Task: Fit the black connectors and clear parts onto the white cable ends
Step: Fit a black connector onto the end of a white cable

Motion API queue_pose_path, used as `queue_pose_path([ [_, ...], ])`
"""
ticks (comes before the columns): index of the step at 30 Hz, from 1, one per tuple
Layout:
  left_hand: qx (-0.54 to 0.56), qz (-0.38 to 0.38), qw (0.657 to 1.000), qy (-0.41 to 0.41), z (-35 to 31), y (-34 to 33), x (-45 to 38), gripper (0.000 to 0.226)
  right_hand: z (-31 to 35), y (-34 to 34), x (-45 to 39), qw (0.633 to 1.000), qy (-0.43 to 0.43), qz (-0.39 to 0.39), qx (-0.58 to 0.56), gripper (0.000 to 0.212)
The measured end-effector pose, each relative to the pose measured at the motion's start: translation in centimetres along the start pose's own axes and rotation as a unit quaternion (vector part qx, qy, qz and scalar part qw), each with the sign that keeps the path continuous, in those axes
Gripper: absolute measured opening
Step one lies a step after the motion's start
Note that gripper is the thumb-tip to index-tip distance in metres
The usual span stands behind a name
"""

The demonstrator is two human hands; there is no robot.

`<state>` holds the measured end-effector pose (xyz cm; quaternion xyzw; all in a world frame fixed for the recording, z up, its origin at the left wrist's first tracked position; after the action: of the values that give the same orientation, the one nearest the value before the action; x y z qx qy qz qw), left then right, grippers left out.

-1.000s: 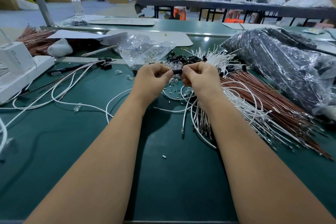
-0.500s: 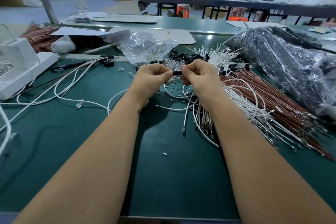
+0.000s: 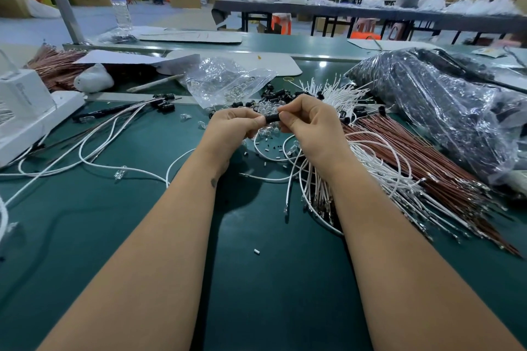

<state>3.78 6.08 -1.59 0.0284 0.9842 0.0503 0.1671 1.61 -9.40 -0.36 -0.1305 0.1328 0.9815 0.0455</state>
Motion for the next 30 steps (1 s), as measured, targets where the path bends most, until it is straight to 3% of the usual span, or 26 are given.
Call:
queue_pose_path([
  [4,0.002,-0.01,1.0,0.0,0.0,-0.1,0.0,0.024,0.3,0.0,0.2,0.999,0.009,-0.026,0.017,0.017],
  [9,-0.033,-0.012,0.999,-0.036,0.0,-0.7,0.3,0.017,-0.3,-0.1,-0.1,0.998,-0.047,-0.047,-0.021,0.014],
  [14,-0.04,-0.029,0.998,-0.047,-0.1,-0.6,0.4,0.014,-0.5,0.5,-0.5,0.983,-0.104,-0.125,-0.085,0.023],
  [23,-0.004,-0.028,0.996,-0.079,-0.3,-0.7,0.4,0.017,-0.2,0.1,-0.5,0.983,-0.104,-0.063,-0.138,0.016],
  [30,0.11,-0.071,0.983,-0.128,-1.4,-0.5,0.2,0.019,-0.1,-0.1,-0.4,0.984,-0.11,-0.057,-0.127,0.019],
])
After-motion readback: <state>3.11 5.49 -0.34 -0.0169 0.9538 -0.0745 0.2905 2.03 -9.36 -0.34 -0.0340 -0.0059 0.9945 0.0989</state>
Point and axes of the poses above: each hand's wrist, its own x-axis away from the middle knuckle, its own y-axis out of the back of the hand, z = x × y, the point moved 2 cm from there along -x, towards the middle knuckle, and after that the axes turned 10 degrees about -y, right-handed, at the moved point
